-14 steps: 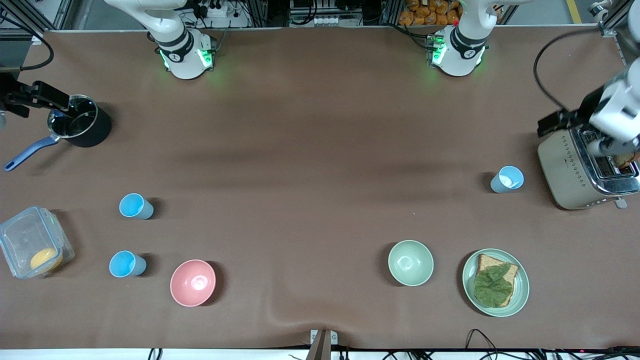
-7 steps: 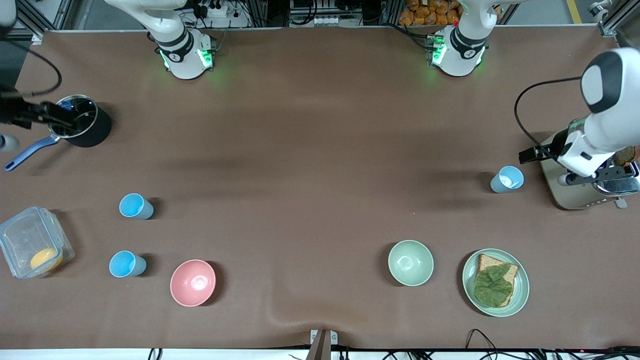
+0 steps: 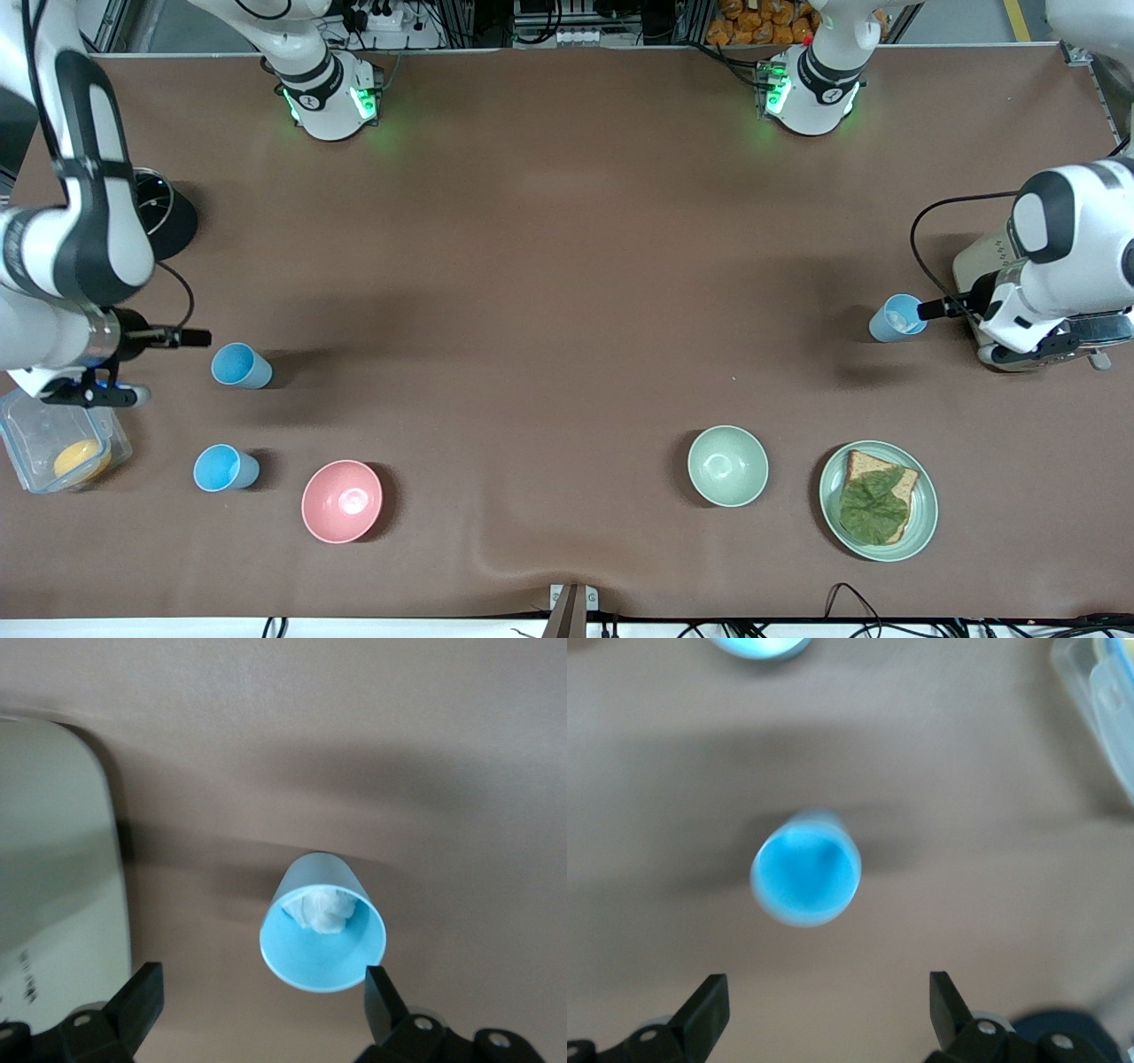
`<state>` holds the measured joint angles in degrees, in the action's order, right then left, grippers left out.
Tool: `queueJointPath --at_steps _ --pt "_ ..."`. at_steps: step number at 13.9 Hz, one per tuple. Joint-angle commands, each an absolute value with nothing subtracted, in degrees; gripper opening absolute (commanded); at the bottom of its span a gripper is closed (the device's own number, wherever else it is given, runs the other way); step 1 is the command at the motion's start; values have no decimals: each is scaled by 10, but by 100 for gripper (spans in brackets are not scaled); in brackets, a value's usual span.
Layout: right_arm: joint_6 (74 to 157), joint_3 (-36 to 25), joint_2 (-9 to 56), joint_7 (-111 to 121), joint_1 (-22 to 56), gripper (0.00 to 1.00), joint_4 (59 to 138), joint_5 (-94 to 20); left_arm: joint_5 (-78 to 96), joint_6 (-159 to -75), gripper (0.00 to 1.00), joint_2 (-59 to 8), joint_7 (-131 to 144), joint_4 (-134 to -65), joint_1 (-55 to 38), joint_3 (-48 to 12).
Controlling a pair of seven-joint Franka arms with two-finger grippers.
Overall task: Stack blue cups with both arms
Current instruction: 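Grasp the blue cup with the left gripper while the right gripper grasps another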
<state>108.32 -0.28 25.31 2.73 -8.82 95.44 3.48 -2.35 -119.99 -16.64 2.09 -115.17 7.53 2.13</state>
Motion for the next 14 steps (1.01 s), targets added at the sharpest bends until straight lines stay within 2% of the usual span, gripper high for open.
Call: queueJointPath --at_steps 1,5,8,10,11,12,13,14 --pt "1142 6 275 57 -137 100 968 29 -12 -1208 100 -185 12 -1149 78 17" --pt "1152 9 305 83 -158 100 977 -38 -12 -1210 100 -202 12 -1148 77 17" --pt "1165 9 313 83 -148 100 983 -43 -12 -1214 93 -214 12 -1147 77 17" --pt "1203 9 315 83 -148 100 1003 -43 -12 -1216 89 -224 12 -1146 77 17" --pt "1221 10 322 83 -146 100 1011 -44 -12 -1217 84 -226 12 -1146 77 17" --pt "1231 11 330 83 -145 100 1012 -44 -12 -1217 74 -229 12 -1145 77 17" --pt "1235 11 338 83 -142 100 1012 -44 -12 -1218 64 -230 12 -1145 77 17" --pt "1238 11 344 82 -140 100 1012 -45 -12 -1218 49 -231 12 -1145 78 17"
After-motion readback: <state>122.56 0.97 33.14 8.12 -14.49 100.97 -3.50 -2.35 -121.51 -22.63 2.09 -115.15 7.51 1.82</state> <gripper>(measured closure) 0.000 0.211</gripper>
